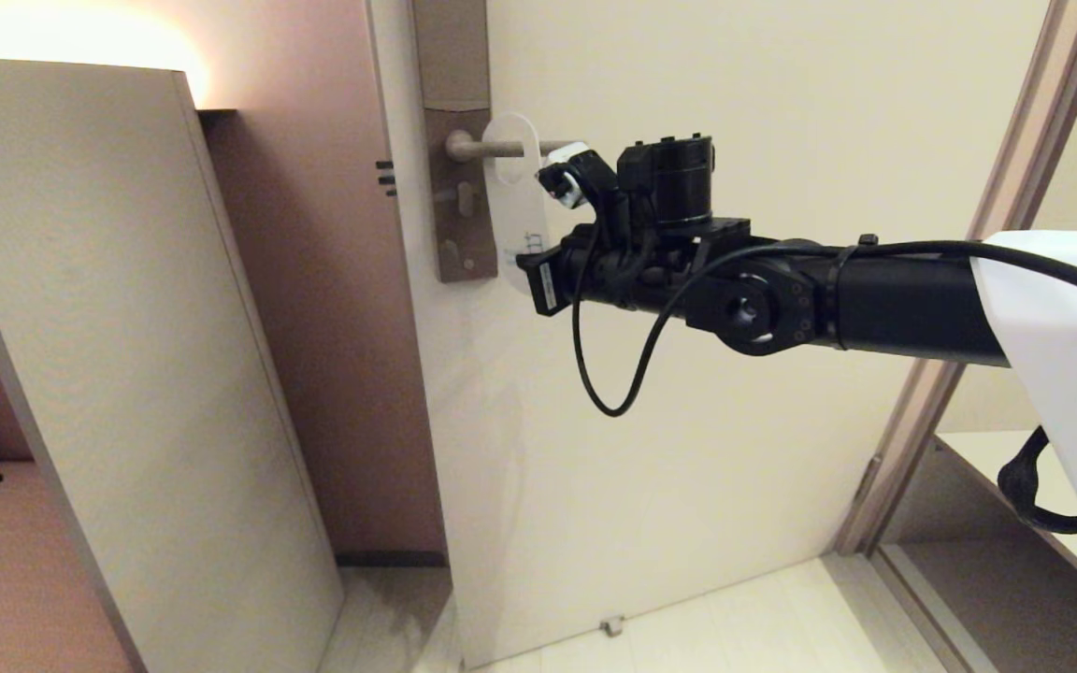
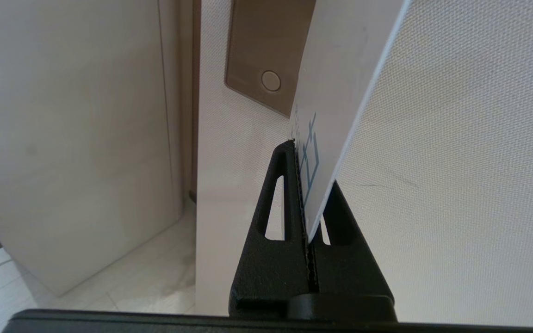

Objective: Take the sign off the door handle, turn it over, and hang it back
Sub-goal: Hang the sign back with the other side facing out

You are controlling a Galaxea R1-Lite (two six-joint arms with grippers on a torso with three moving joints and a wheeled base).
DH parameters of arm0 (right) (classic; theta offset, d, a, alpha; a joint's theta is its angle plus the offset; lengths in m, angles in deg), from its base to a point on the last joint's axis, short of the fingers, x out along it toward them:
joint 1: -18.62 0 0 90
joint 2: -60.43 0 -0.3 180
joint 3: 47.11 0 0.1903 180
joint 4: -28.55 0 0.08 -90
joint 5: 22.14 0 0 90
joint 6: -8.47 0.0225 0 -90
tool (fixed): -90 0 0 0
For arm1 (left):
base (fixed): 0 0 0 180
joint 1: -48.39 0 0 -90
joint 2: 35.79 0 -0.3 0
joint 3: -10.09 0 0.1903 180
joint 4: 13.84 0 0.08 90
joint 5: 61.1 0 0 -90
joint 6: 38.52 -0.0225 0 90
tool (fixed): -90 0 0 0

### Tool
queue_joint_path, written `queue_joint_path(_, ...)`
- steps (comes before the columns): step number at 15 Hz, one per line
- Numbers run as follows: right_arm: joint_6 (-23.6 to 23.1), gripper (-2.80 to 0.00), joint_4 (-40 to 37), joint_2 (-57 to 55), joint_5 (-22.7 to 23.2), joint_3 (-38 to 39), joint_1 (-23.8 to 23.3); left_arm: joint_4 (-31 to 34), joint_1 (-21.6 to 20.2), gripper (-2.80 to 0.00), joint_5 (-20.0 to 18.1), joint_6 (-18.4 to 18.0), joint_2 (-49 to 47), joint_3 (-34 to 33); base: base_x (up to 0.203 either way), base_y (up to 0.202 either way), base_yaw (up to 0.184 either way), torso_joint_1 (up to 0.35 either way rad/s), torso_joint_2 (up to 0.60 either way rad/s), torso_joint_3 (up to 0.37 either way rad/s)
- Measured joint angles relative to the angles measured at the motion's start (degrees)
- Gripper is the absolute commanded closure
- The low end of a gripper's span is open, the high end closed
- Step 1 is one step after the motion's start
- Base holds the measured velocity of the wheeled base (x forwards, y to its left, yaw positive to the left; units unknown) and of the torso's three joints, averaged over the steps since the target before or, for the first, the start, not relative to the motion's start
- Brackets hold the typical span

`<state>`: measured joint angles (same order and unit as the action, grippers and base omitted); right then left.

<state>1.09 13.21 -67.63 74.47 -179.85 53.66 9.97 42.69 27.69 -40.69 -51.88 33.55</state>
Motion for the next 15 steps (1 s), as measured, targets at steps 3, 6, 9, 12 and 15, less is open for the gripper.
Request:
queue_joint_path(3,0.0,0.00,0.0,0.0,-1.3,0.2,0.9,0.0,0.0,0.00,0.0,0.0,0.0,0.0,0.000,0.000,0.000,0.000,0.00,0.000)
queue_joint_path(6,0.0,0.00,0.0,0.0,-1.3,0.3,1.3,0.0,0.0,0.00,0.0,0.0,0.0,0.0,0.000,0.000,0.000,0.000,0.00,0.000)
queue_joint_path(9,0.0,0.00,0.0,0.0,-1.3,0.3,1.3,0.0,0.0,0.00,0.0,0.0,0.0,0.0,0.000,0.000,0.000,0.000,0.00,0.000)
queue_joint_path(12,0.0,0.00,-0.1,0.0,-1.3,0.3,1.3,0.0,0.0,0.00,0.0,0.0,0.0,0.0,0.000,0.000,0.000,0.000,0.00,0.000)
queue_joint_path(15,0.0,-2.80,-0.2,-0.1,-1.3,0.5,1.4,0.0,0.0,0.00,0.0,0.0,0.0,0.0,0.000,0.000,0.000,0.000,0.00,0.000)
